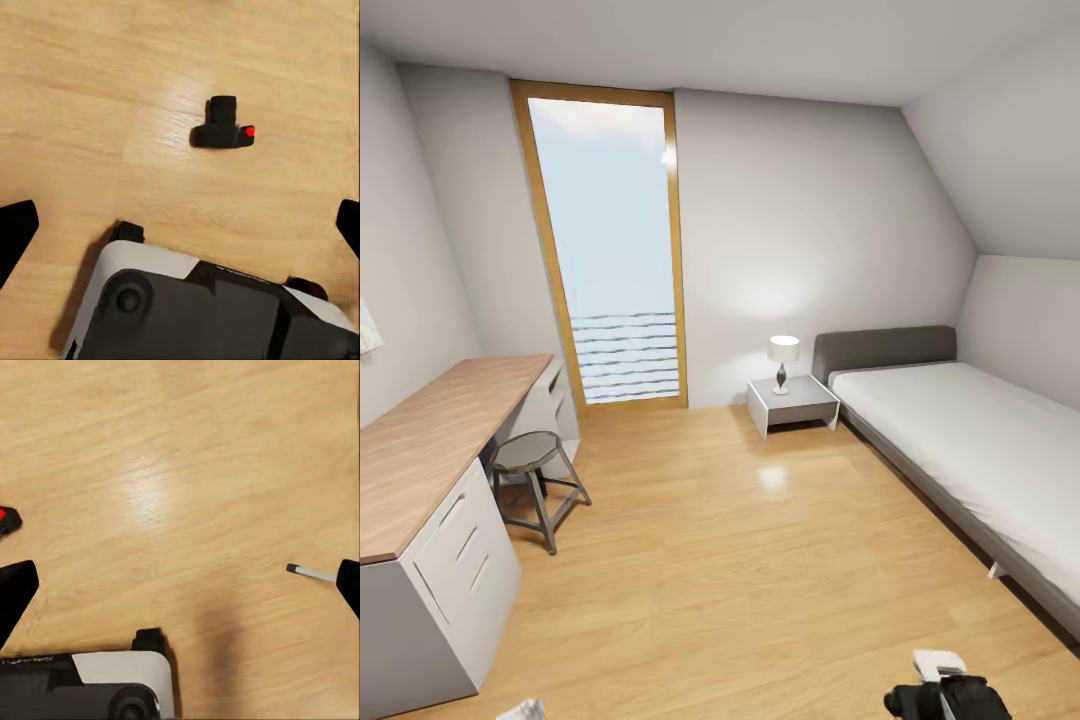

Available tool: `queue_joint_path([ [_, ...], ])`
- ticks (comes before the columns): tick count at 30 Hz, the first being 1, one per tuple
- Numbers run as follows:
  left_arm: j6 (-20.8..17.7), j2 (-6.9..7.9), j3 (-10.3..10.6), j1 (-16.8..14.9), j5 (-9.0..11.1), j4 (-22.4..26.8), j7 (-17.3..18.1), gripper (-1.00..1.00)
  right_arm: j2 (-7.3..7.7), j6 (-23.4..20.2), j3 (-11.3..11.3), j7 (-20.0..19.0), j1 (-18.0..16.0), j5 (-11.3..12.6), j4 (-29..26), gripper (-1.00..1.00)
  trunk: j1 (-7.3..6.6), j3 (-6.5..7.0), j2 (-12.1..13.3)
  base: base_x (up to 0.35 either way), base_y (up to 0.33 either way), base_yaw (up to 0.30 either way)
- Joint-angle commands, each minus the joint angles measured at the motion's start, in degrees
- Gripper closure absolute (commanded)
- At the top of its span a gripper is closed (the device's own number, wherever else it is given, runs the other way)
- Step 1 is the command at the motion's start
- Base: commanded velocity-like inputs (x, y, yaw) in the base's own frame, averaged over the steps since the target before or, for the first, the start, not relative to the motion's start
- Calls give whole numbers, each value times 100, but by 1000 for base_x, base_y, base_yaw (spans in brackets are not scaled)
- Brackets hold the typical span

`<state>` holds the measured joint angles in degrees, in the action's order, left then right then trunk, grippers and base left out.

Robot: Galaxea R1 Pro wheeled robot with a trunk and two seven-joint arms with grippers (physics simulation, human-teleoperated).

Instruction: Attach the digital camera to the camera tripod in the bedroom.

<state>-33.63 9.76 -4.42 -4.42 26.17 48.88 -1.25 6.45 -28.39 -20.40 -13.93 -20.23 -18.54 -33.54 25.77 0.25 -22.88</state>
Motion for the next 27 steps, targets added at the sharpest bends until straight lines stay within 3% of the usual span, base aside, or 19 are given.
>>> queue_joint_path([
  [1,-261,20,-13,-132,44,244,-36,-100,1,-220,-27,-104,-105,75,-200,-100,2,-6,-5,0,0,0],
  [4,-726,43,-28,-619,97,710,-89,-100,16,-673,-22,-242,-506,448,-591,-100,2,-6,-5,0,0,0],
  [6,-965,-27,-39,-1146,177,891,-118,-100,24,-940,-19,-340,-948,716,-761,-100,2,-6,-5,0,0,0],
  [7,-1013,-85,-41,-1311,207,899,-124,-100,26,-1003,-19,-363,-1090,776,-797,-100,2,-6,-5,0,0,0],
  [8,-1076,-248,-39,-1604,245,843,-138,-100,23,-1093,-10,-395,-1338,861,-872,-100,2,-6,-5,0,0,0],
  [10,-1109,-477,-29,-1825,239,751,-158,-100,17,-1150,4,-426,-1517,913,-940,-100,2,-6,-5,0,0,0],
  [12,-1115,-736,-14,-1970,212,679,-189,-100,-5,-1185,22,-453,-1628,943,-1013,-100,2,-6,-5,0,0,0],
  [13,-1090,-954,-5,-2065,144,638,-243,-100,-25,-1202,48,-472,-1701,956,-1096,-100,2,-6,-5,0,0,0],
  [15,-1038,-1096,1,-2131,31,629,-329,-100,-39,-1223,71,-484,-1748,966,-1199,-100,2,-6,-5,0,0,0],
  [18,-965,-1270,16,-2199,-266,781,-553,-100,-62,-1248,103,-498,-1794,987,-1436,-100,2,-6,-5,0,0,0],
  [22,-948,-1367,65,-2231,-601,1133,-785,-100,-75,-1263,117,-503,-1817,979,-1579,-100,2,-6,-5,-70,0,0],
  [27,-944,-1474,155,-2243,-752,1325,-905,-100,-80,-1266,116,-505,-1824,976,-1629,-100,2,-6,-5,-250,0,0],
])
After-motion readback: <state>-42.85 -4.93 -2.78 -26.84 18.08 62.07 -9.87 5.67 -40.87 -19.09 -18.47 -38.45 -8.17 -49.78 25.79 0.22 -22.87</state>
